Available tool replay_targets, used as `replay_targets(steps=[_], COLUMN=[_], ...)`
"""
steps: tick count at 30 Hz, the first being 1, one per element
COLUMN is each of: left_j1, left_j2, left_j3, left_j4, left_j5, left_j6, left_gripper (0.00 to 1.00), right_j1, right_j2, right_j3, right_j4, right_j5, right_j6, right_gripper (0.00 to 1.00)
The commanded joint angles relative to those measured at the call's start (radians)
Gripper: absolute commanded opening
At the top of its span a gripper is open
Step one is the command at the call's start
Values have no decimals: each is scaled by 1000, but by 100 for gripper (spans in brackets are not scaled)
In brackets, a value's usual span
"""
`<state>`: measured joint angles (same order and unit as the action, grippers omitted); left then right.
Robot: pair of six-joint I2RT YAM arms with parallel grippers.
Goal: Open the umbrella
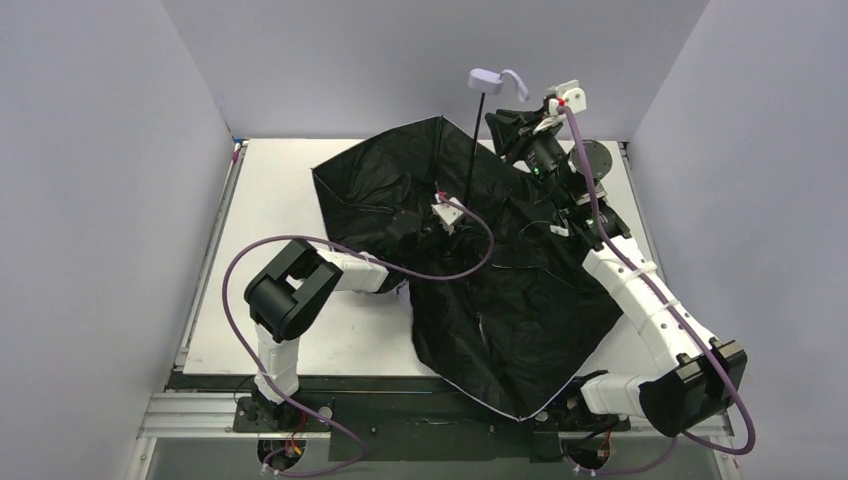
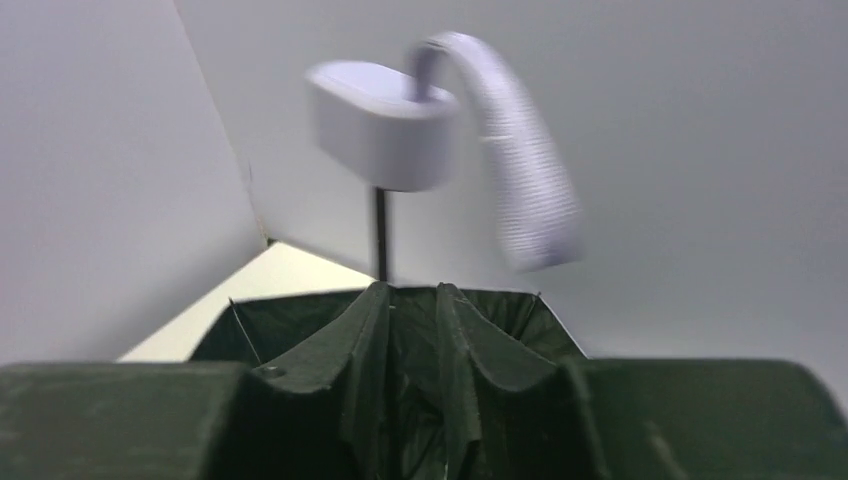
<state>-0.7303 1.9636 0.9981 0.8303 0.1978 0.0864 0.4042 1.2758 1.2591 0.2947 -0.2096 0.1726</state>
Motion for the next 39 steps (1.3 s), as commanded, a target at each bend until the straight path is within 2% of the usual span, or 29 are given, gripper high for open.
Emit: replay_targets(steps=[1,6,10,18,22,24,26,27,29,31,36,37,39], left_j1=[18,12,12,10,7,7,9,9,10,15,18,17,17], left_j2=[112,115,118,127,128,118,97,74,30,-19,-135,-143,-163], left_j3=[-117,-99,-85,-68,-69,-73,-85,-92,-108,-104,-5,38,92], left_j4=[-489,-493,-506,-525,-536,-549,-562,-567,-578,-611,-746,-771,-837], left_j5=[-45,-26,-18,3,11,11,11,10,8,8,5,5,14], left_j6=[56,59,61,78,93,97,105,108,112,114,147,158,169], left_gripper=[19,19,18,18,19,21,25,27,34,47,64,71,76], right_j1=[-9,-9,-6,19,35,34,31,28,26,25,25,26,27], right_j2=[-9,-40,3,42,127,149,156,155,148,137,113,112,109], right_j3=[-10,-99,-84,-81,-24,0,7,4,-9,-29,-77,-81,-88], right_j4=[-56,-75,-53,7,11,7,5,3,3,11,33,38,44], right_j5=[-35,-57,-142,-175,-88,-54,-38,-39,-42,-46,-64,-68,-72], right_j6=[-8,-4,17,-19,-32,-39,-51,-61,-79,-94,-121,-125,-128], right_gripper=[26,38,49,48,42,34,22,9,0,0,0,0,0])
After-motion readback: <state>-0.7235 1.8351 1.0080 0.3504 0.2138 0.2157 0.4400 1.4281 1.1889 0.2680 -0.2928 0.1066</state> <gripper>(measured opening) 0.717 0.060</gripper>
